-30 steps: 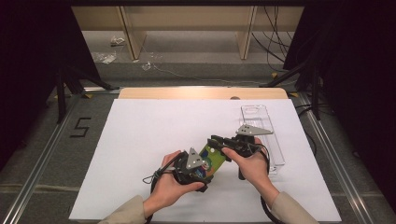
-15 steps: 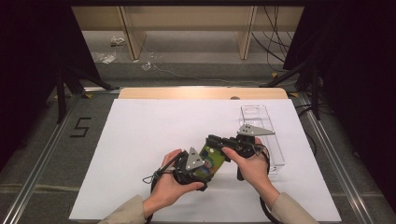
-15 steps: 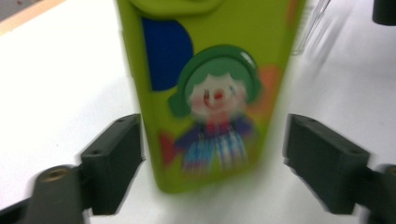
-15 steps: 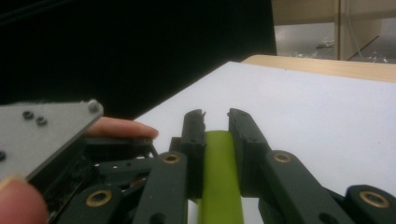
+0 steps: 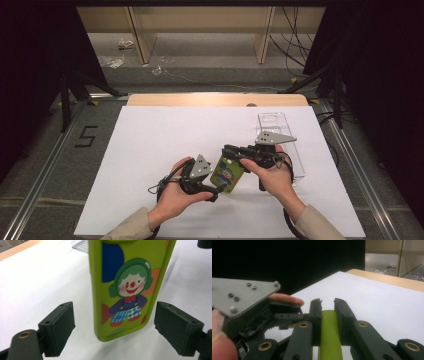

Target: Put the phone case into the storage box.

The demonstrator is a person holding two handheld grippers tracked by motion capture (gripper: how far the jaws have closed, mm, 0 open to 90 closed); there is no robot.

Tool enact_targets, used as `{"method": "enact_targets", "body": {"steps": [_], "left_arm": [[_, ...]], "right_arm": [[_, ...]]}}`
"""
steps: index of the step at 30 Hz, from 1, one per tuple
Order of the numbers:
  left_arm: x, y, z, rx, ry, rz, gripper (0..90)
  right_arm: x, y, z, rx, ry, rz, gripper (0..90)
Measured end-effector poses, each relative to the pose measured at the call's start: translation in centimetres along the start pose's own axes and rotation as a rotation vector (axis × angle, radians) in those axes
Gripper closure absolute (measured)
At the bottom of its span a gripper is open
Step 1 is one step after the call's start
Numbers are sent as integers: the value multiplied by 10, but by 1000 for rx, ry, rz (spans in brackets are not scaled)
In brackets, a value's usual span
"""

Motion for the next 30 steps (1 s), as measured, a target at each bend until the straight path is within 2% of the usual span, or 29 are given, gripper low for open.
{"method": "enact_targets", "body": {"steps": [10, 18, 25, 30], "left_arm": [[2, 2, 5, 29, 3, 71, 189], [8, 5, 10, 43, 1, 147, 196], [11, 5, 14, 46, -11, 188, 249], [14, 7, 19, 53, -30, 212, 254]], "right_arm": [[-7, -10, -2, -113, -44, -101, 776], [-7, -13, 1, -141, -67, -128, 777], [-6, -18, 3, -160, -82, -154, 776], [-7, -19, 2, -170, -87, -168, 777]]}}
Point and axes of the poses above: each handheld gripper's, and its own axes: x roughly forward along the jaws, z roughly out of its underside, y roughly to its right, the point moved 9 cm from there along x, roughly forward along the jaws, and after that the axes turned 9 degrees about z, right-handed, at the moved point
